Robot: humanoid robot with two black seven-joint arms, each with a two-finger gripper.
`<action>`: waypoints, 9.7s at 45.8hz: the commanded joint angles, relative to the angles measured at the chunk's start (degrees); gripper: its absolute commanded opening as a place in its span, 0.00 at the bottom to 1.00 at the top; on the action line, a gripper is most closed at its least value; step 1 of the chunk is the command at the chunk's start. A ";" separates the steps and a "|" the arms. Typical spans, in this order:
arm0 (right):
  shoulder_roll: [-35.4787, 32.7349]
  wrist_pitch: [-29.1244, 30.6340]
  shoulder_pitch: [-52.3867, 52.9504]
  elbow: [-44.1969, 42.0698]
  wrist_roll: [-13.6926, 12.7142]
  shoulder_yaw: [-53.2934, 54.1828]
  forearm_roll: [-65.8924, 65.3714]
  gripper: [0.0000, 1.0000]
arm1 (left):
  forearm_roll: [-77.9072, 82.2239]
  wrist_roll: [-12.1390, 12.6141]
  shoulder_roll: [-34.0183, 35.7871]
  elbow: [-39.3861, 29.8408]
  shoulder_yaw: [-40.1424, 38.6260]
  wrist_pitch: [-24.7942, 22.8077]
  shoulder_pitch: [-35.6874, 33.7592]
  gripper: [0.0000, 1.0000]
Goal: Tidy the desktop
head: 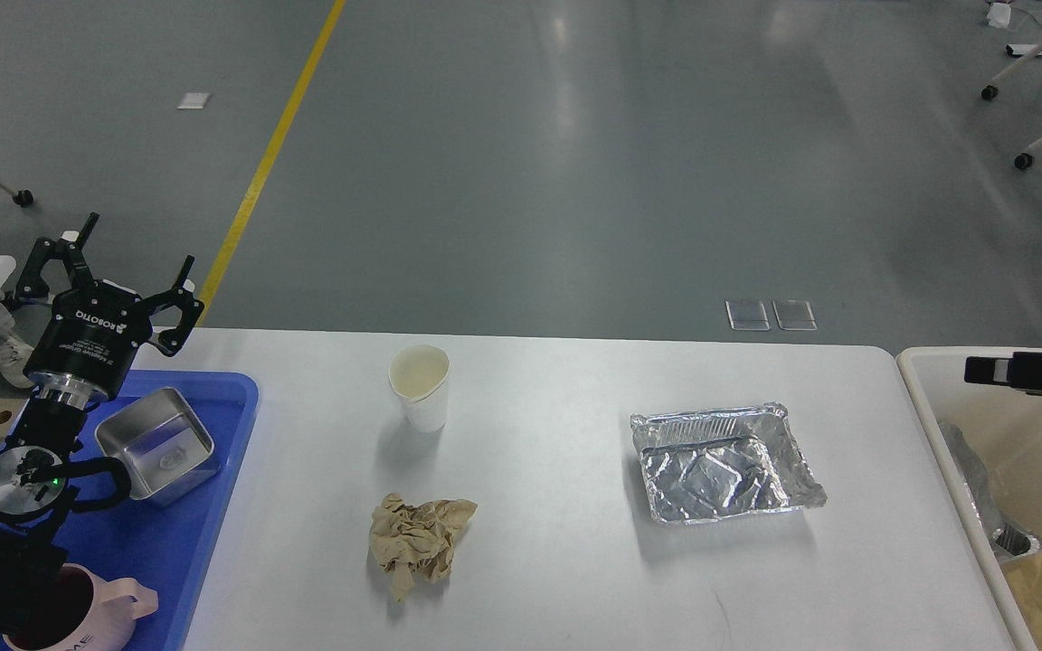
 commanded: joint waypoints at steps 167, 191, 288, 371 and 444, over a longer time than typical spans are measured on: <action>40.98 2.06 5.04 -29.70 0.61 -11.57 4.16 0.00 | 0.62 0.08 1.57 -0.35 0.88 2.20 -1.20 0.97; 38.70 -2.78 2.92 -20.82 -0.97 -11.84 4.16 0.00 | 1.50 0.17 1.65 -0.52 2.02 3.25 -0.76 0.97; 50.21 -6.56 7.49 -24.25 -21.98 -12.89 16.38 0.00 | 52.73 -9.85 72.05 -42.80 5.71 7.38 22.62 0.96; 50.56 -6.56 6.09 -24.42 -21.89 -13.33 16.38 0.00 | 80.51 2.19 -0.36 -4.21 77.34 24.52 -35.39 0.92; 50.56 -6.21 5.65 -24.60 -21.54 -13.33 16.47 0.00 | 74.55 -5.80 -5.12 0.80 82.79 17.76 -37.14 0.00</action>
